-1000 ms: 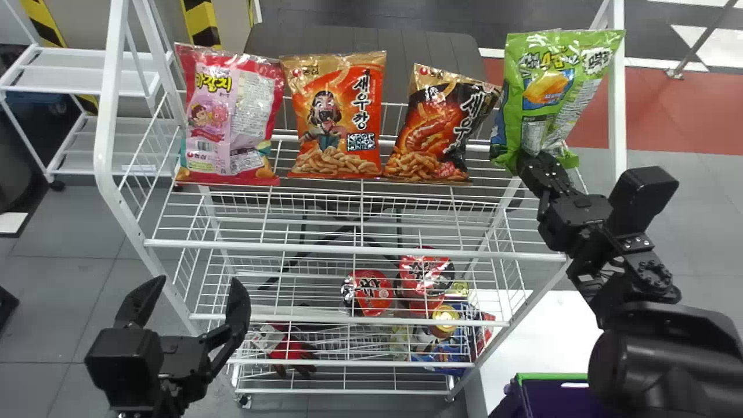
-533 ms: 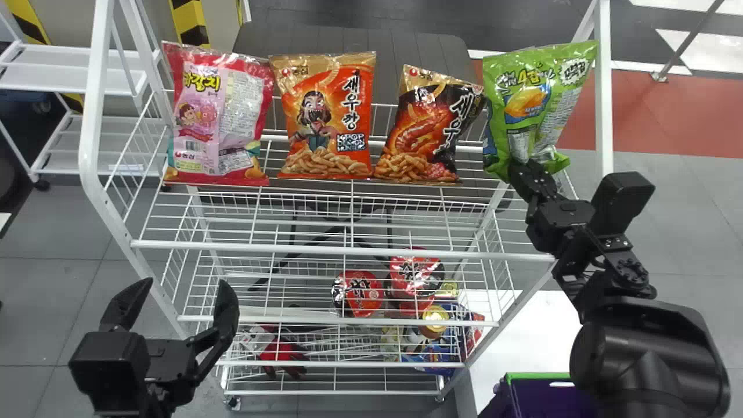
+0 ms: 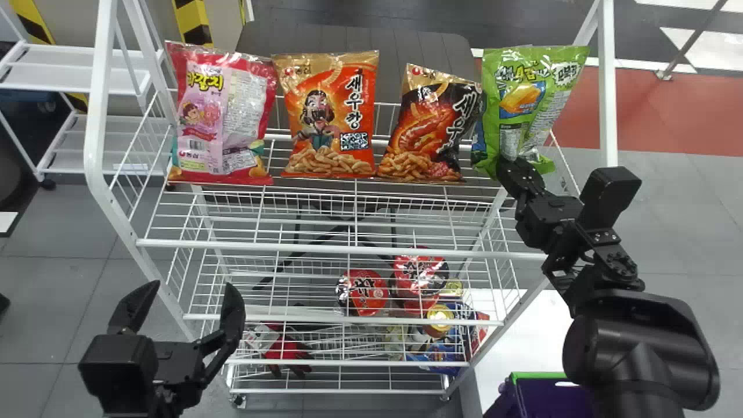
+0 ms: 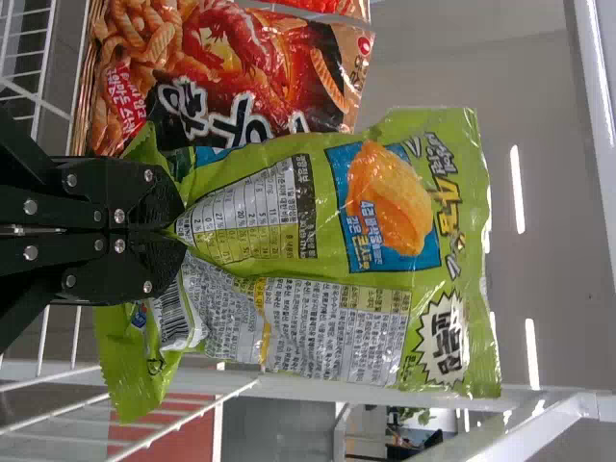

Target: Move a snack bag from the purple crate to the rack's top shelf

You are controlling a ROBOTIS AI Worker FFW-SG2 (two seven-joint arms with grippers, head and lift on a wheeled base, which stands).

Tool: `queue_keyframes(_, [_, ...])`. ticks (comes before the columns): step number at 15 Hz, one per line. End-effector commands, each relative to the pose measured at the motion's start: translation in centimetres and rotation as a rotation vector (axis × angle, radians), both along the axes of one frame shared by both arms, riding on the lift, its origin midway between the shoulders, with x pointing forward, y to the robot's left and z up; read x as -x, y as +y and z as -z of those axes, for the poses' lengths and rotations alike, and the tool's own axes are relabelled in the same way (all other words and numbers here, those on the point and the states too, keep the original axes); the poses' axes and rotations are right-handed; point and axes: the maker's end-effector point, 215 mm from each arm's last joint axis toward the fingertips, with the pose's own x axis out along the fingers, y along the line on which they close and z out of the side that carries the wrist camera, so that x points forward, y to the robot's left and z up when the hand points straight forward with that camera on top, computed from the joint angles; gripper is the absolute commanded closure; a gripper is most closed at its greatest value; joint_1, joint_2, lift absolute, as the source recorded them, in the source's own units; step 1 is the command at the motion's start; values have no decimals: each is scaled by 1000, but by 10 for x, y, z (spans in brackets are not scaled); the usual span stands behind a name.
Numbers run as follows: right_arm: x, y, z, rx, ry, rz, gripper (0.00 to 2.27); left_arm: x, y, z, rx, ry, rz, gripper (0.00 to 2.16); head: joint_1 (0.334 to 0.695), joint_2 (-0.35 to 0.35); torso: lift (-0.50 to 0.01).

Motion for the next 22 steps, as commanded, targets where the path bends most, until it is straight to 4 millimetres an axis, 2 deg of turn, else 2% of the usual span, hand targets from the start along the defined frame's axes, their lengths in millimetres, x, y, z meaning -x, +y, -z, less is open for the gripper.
queue_keyframes(1, [-5, 4, 4, -3, 9, -3, 1929, 0, -1, 1, 0, 1, 2, 117, 695, -93, 0])
queue_keyframes(9, [-20, -6, 13, 62, 30, 50, 1929, -1, -1, 1, 0, -2, 2, 117, 695, -96, 0])
queue_keyframes(12, [-28, -4, 16, 63, 39, 53, 1926, -2, 0, 4, -1, 1, 1, 117, 695, -99, 0])
queue_keyframes(15, [-32, -4, 36, 42, 111, 54, 1926, -4, 2, 3, -1, -2, -2, 117, 695, -96, 0])
queue_keyframes(20, [-36, 0, 37, 45, 113, 47, 1909, -5, 2, 8, -2, 4, 0, 117, 695, -90, 0])
queue_keyframes(21, [-36, -1, 38, 44, 115, 48, 1892, -5, 2, 8, -1, 3, -1, 117, 695, -89, 0])
queue_keyframes(22, [-36, -1, 35, 46, 106, 48, 1713, -6, 2, 7, -1, 2, -1, 117, 695, -88, 0])
